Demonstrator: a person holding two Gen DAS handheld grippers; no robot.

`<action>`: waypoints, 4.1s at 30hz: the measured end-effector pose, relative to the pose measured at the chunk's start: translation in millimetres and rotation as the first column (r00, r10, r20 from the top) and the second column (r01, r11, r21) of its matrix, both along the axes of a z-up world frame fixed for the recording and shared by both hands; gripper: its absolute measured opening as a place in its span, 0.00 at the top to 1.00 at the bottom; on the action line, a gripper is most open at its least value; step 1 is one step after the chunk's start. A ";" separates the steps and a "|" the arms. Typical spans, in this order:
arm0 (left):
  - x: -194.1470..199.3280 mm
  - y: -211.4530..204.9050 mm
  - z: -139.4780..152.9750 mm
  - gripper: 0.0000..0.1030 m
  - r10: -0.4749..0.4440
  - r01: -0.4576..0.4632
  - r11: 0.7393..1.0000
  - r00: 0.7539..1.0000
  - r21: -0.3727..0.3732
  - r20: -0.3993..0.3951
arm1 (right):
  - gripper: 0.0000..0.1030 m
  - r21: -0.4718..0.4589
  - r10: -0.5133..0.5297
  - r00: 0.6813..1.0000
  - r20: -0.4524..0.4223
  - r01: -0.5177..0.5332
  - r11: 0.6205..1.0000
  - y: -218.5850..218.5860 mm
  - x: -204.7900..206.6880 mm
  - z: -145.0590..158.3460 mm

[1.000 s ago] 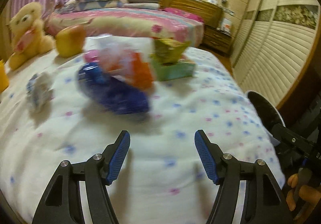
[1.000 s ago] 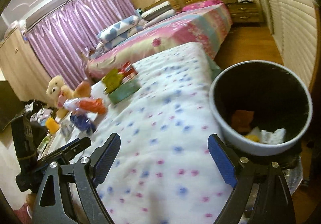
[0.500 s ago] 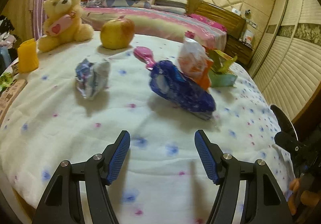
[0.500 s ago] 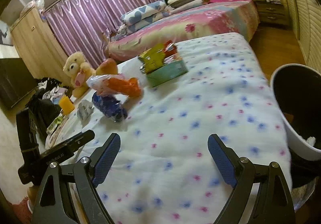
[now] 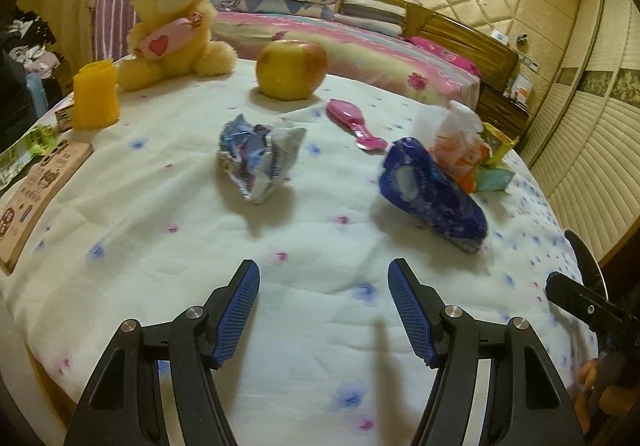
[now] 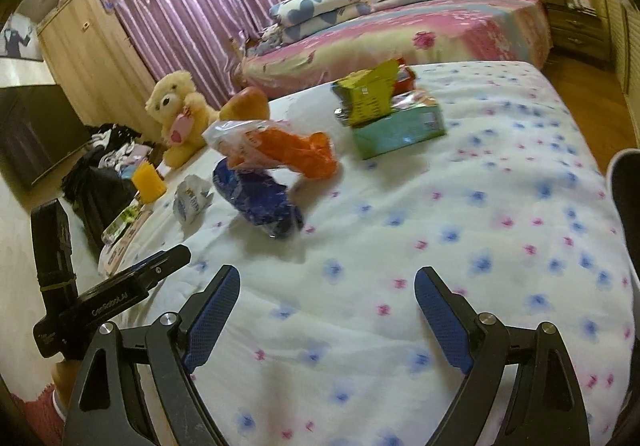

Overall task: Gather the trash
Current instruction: 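Move both open grippers back over the remaining trash on the bed, then grasp the crumpled foil wrapper with the left gripper while the right grasps the blue wrapper, then carry the blue wrapper in the right gripper over the bin while the left holds the foil, then lower the foil wrapper and blue wrapper into the bin and open both grippers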

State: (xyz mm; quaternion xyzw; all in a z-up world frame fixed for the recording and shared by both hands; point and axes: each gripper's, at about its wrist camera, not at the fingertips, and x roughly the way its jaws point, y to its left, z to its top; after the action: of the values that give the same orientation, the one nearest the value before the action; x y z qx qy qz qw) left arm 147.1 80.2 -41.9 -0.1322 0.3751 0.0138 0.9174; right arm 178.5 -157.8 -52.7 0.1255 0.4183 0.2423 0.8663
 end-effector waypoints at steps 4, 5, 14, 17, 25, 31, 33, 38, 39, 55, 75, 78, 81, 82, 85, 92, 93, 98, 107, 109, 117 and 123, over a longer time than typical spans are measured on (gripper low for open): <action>3.1 8.3 -1.9 0.36 0.015 -0.015 1.000 1.000 -0.001 -0.006 | 0.12 -0.010 0.043 0.999 -0.004 -0.043 0.999 15.4 5.4 -1.2; 4.3 10.3 -2.5 0.36 0.019 -0.019 1.000 1.000 0.001 -0.009 | 0.11 -0.013 0.056 0.998 -0.009 -0.056 0.998 19.5 7.4 -2.0; 17.8 29.7 -5.4 0.36 0.061 -0.061 0.998 0.998 0.001 -0.021 | 0.11 -0.028 0.116 0.992 -0.041 -0.117 0.993 45.1 27.4 -8.9; 26.4 33.9 -5.8 0.36 0.064 -0.064 0.998 0.998 -0.002 -0.024 | 0.11 -0.031 0.128 0.991 -0.049 -0.130 0.991 53.0 33.8 -10.1; 58.4 41.3 -9.6 0.35 0.056 -0.055 0.998 0.997 0.005 -0.050 | 0.11 -0.062 0.152 0.988 -0.041 -0.154 0.986 71.6 51.9 -11.1; 74.2 42.4 -8.9 0.37 0.075 -0.074 0.997 0.996 0.021 -0.039 | 0.11 -0.100 0.170 0.985 -0.039 -0.173 0.980 83.9 60.8 -12.7; 78.2 40.3 -9.2 0.46 0.069 -0.068 0.997 0.997 0.032 -0.033 | 0.12 -0.117 0.166 0.985 -0.044 -0.170 0.978 87.9 63.6 -14.7; 75.2 33.6 -8.8 0.76 0.031 -0.030 0.998 0.999 0.049 -0.017 | 0.50 -0.144 0.160 0.987 -0.033 -0.163 0.976 87.8 60.6 -13.7; 72.2 31.9 -7.9 0.76 0.028 -0.028 0.998 1.000 0.057 -0.011 | 0.60 -0.130 0.162 0.986 -0.038 -0.166 0.978 85.7 59.7 -13.9; 20.8 2.2 1.0 0.77 -0.045 0.045 0.999 0.999 0.015 -0.009 | 0.65 0.006 0.155 0.986 -0.053 -0.155 0.988 48.4 10.6 -8.0; -1.4 -101.4 16.1 0.77 -0.344 0.343 0.939 0.939 0.012 0.008 | 0.67 0.033 -0.098 0.994 -0.044 0.100 0.994 -56.4 -28.6 -1.0; 3.1 -111.9 18.6 0.77 -0.376 0.376 0.927 0.926 0.012 0.012 | 0.67 0.034 -0.132 0.990 -0.041 0.133 0.990 -73.3 -32.6 0.5; 5.1 -124.4 21.9 0.77 -0.410 0.409 0.912 0.912 0.015 0.020 | 0.67 0.033 -0.171 0.985 -0.036 0.173 0.984 -89.5 -36.2 2.6; 7.0 -128.2 22.3 0.77 -0.420 0.420 0.907 0.907 0.014 0.021 | 0.67 0.031 -0.190 0.981 -0.035 0.191 0.981 -96.9 -37.1 3.3; 11.4 -140.8 23.2 0.77 -0.453 0.452 0.892 0.891 0.013 0.025 | 0.67 0.029 -0.228 0.973 -0.035 0.229 0.973 -114.3 -40.5 4.1; 20.8 -172.9 21.9 0.77 -0.512 0.511 0.859 0.859 0.019 0.025 | 0.67 0.016 -0.312 0.949 -0.037 0.312 0.950 -153.2 -45.8 4.4; 23.1 -177.2 21.3 0.77 -0.521 0.521 0.853 0.853 0.019 0.024 | 0.67 0.015 -0.321 0.946 -0.038 0.322 0.947 -157.9 -46.6 4.2; 32.7 -199.4 17.6 0.77 -0.545 0.545 0.838 0.838 0.020 0.016 | 0.67 0.011 -0.372 0.927 -0.041 0.373 0.928 -179.9 -50.0 2.1; 50.7 -234.1 13.0 0.77 -0.576 0.575 0.818 0.818 0.029 0.013 | 0.67 0.000 -0.440 0.897 -0.052 0.440 0.898 -213.0 -50.2 -2.4; 53.8 -239.2 12.7 0.77 -0.578 0.577 0.816 0.816 0.030 0.016 | 0.67 -0.003 -0.451 0.891 -0.053 0.451 0.892 -218.8 -50.6 -4.1; 65.2 -262.6 7.4 0.77 -0.593 0.593 0.805 0.805 0.032 0.014 | 0.67 -0.016 -0.485 0.872 -0.062 0.485 0.874 -234.7 -48.6 -9.1; 75.2 -280.6 6.6 0.77 -0.611 0.610 0.792 0.792 0.042 0.016 | 0.67 -0.024 -0.501 0.863 -0.062 0.500 0.866 -244.4 -43.6 -10.5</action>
State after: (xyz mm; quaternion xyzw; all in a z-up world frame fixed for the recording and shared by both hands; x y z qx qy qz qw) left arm 222.3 -200.5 -35.3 0.0114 0.3844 -0.2782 0.8802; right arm 134.8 -402.3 -63.2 0.2345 0.4010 0.0036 0.8856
